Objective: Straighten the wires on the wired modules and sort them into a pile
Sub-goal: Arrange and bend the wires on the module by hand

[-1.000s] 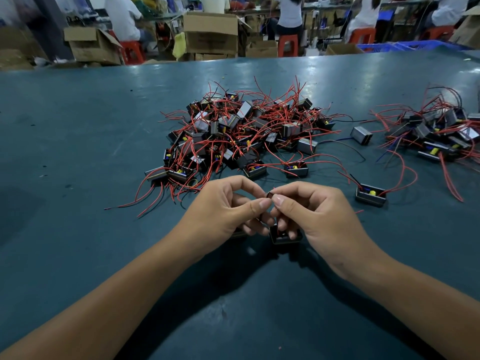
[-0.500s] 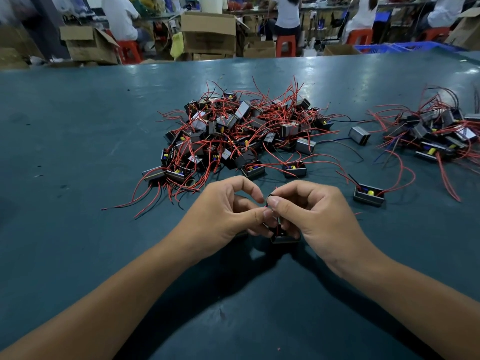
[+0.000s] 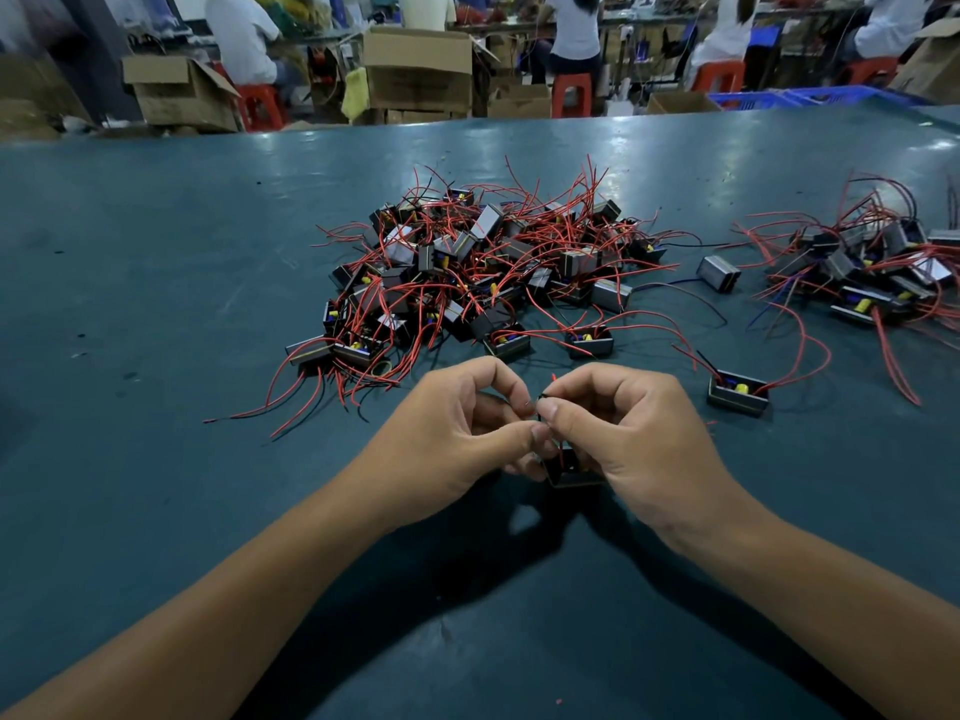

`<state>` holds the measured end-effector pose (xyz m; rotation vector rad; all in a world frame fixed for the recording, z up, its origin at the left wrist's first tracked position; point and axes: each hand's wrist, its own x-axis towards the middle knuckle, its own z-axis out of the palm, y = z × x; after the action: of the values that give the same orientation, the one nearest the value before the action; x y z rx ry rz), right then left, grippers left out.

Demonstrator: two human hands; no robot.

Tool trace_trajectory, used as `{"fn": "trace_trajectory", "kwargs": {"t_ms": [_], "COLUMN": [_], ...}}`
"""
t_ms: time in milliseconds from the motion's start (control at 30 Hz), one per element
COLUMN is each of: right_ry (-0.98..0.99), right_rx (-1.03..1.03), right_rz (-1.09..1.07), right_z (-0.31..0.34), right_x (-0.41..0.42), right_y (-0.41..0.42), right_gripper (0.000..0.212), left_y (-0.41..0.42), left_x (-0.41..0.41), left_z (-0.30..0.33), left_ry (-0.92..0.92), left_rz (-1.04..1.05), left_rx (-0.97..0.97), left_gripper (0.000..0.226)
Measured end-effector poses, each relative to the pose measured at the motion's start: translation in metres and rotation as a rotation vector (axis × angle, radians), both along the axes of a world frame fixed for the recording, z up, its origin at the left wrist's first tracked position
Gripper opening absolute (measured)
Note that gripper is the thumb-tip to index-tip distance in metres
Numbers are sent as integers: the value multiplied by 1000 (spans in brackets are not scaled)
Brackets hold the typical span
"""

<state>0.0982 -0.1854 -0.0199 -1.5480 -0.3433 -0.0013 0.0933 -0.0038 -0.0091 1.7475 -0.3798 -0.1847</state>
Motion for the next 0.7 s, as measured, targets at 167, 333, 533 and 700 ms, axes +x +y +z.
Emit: {"fn": "trace_trajectory", "kwargs": {"t_ms": [167, 333, 533, 700], "right_ry": [-39, -71, -32, -7], "right_rx": [-93, -146, -122, -121], "right_rz": [-14, 2, 68, 159], "right_z": [3, 4, 9, 13], "right_x": [2, 0, 0, -2], "right_y": [-4, -5, -5, -7], "right_gripper": [12, 12, 16, 12], "left_y": [11, 14, 23, 24], "left_x": [2, 2, 8, 12], "left_z": [6, 10, 10, 6], "left_ry": [-270, -175, -798, -981], "left_rz": [52, 17, 24, 35], "left_rx": [233, 112, 445, 504], "left_gripper": [9, 8, 19, 19]}}
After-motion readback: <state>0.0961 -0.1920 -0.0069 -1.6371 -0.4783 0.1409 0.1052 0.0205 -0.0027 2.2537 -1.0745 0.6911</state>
